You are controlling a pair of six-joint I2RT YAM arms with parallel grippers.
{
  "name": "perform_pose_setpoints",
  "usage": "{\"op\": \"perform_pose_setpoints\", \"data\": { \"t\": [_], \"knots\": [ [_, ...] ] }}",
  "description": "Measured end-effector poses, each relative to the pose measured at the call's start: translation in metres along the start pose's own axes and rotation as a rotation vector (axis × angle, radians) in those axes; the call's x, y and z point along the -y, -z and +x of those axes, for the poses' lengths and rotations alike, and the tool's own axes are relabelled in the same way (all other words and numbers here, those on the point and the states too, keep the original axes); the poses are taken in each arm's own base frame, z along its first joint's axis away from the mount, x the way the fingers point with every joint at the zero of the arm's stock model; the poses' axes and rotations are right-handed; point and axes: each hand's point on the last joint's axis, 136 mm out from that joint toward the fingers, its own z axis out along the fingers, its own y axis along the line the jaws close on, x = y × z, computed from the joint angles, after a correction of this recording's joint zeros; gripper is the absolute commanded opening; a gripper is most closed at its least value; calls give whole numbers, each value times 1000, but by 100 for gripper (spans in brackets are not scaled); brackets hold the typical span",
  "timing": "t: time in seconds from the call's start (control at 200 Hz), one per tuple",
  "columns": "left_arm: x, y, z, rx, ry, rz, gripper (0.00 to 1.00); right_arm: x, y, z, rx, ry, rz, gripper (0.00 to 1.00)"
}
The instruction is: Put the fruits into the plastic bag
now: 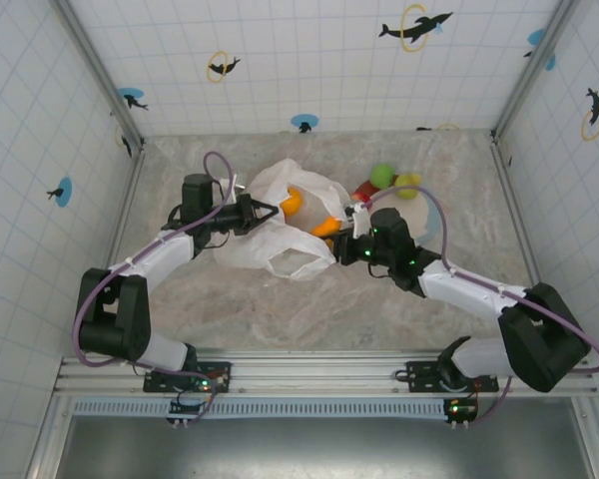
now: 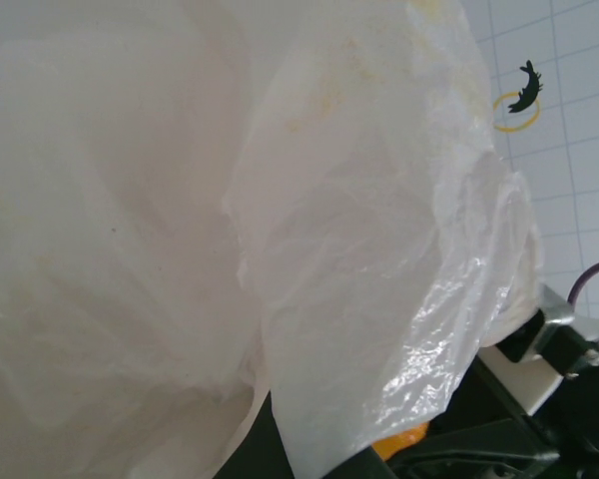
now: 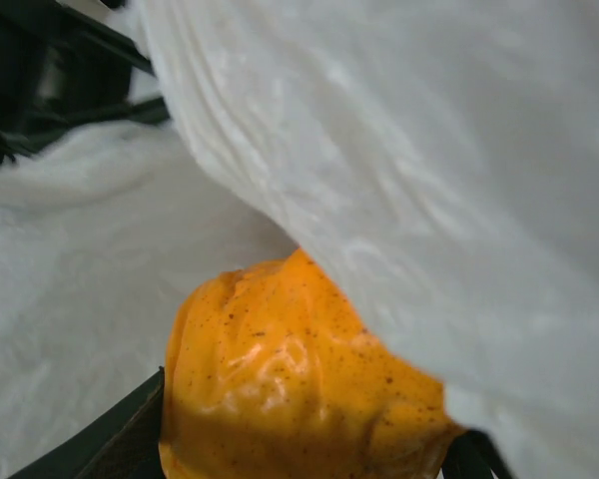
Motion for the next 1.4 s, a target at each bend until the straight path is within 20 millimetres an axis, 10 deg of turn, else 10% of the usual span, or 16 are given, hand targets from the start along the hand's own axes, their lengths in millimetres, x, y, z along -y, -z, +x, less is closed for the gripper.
{"op": "perform_pose_setpoints", "data": {
  "t": [0.235, 0.896, 1.396],
  "knots": [
    [0, 0, 0, 0, 0, 0, 0, -22, -31, -11, -2, 25, -65, 62],
    [0, 0, 0, 1, 0, 3, 0, 23, -122, 21, -65, 25, 185, 70],
    [0, 0, 1, -1, 1, 4, 0, 3, -159, 10, -50, -107, 47, 84]
  ]
}}
